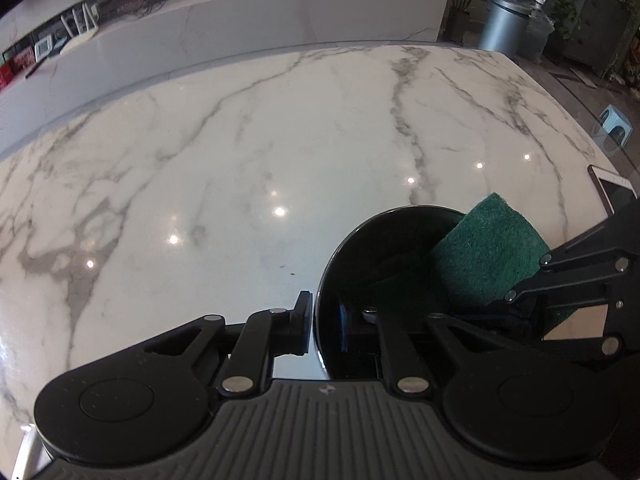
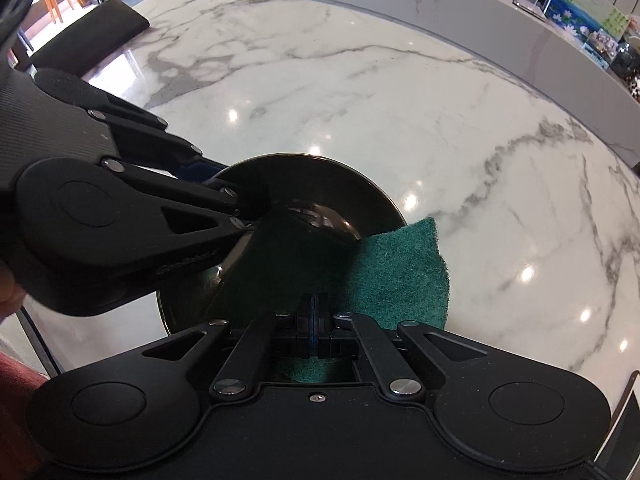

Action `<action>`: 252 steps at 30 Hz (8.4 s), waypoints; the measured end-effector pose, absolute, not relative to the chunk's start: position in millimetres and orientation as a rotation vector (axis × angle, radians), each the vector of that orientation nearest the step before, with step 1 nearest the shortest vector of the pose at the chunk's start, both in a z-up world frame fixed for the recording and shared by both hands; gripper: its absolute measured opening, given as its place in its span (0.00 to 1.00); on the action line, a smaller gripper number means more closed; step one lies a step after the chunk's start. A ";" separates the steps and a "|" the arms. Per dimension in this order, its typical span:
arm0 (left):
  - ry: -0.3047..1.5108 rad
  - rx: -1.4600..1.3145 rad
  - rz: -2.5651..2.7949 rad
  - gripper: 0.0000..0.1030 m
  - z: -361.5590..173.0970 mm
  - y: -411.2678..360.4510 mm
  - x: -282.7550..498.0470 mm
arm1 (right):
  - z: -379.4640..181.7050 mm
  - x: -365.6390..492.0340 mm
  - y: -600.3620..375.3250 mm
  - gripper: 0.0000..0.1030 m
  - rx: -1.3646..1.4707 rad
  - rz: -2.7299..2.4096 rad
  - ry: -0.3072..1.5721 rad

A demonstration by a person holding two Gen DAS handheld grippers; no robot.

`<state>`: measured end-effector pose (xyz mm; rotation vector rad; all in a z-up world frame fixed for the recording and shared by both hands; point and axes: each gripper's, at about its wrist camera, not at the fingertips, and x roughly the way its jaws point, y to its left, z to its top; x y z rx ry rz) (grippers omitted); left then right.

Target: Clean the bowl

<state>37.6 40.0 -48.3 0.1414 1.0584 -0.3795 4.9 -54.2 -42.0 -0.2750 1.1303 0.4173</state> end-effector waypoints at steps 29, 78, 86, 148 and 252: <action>0.807 0.495 -0.330 0.07 -17.3 -19.9 -12.9 | -50.2 -32.8 -114.9 0.00 0.075 0.360 0.986; 0.885 0.574 -0.455 0.18 -33.5 -12.1 -12.9 | -69.0 -17.0 -123.7 0.00 0.131 0.416 1.080; 0.941 0.462 -0.374 0.17 -28.5 2.1 -7.6 | -63.9 -7.1 -117.8 0.00 0.103 0.438 1.078; 1.083 0.095 -0.168 0.19 -32.8 95.4 21.8 | -43.3 51.8 -31.9 0.37 -0.124 0.486 1.104; 1.108 0.202 -0.229 0.13 -37.0 72.8 23.7 | -31.8 29.7 -29.3 0.17 -0.356 0.473 1.168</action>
